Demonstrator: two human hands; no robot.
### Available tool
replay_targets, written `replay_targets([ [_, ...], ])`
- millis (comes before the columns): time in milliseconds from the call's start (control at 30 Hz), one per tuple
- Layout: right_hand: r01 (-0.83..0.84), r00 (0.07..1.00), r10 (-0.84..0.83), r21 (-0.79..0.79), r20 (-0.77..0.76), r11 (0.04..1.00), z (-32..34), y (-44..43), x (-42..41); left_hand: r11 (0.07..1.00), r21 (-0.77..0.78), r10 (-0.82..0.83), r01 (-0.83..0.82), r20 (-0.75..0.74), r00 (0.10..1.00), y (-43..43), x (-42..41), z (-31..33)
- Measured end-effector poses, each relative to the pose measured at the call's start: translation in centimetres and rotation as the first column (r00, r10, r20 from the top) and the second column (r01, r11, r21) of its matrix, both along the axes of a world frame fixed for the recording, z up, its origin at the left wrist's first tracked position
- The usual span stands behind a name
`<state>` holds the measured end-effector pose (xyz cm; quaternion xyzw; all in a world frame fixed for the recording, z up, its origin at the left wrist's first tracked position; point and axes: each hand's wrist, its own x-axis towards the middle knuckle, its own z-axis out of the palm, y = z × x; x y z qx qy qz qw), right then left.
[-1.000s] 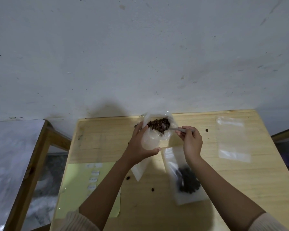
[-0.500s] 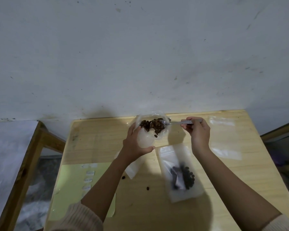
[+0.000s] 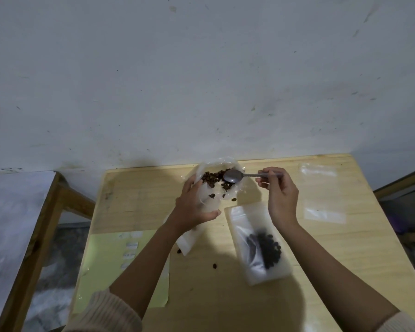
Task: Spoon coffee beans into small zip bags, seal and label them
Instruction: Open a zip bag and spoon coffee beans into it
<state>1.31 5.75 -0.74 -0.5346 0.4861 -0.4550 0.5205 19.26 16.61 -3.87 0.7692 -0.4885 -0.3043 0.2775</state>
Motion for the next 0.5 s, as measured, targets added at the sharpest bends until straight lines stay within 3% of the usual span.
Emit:
replay_targets([
  [100,-0.129,0.983,0.116,-0.083,-0.142,0.988,-1.3,1.3,0.8,1.000,0.010,-0.026,0.026,-0.006,1.000,0.2,-0.1,0.1],
  [167,-0.111,0.984,0.103,-0.049,-0.147,0.993,-2.3,2.0,1.6,0.999,0.024,-0.043,0.043,-0.018,0.999,0.3,-0.2,0.3],
  [300,0.098,0.986,-0.131,0.281,0.099,0.955,-3.5,2.1,2.8,0.995,0.064,-0.075,0.077,-0.037,0.996,0.5,0.0,0.2],
  [400,0.076,0.960,-0.186,0.445,0.209,0.892,-3.6,2.0,3.6,0.993,0.055,-0.105,0.107,-0.039,0.994,0.8,0.0,0.2],
  [500,0.024,0.964,-0.163,0.540,0.210,0.841,-3.6,1.9,4.5,0.991,0.043,-0.128,0.130,-0.037,0.991,0.9,-0.2,0.1],
])
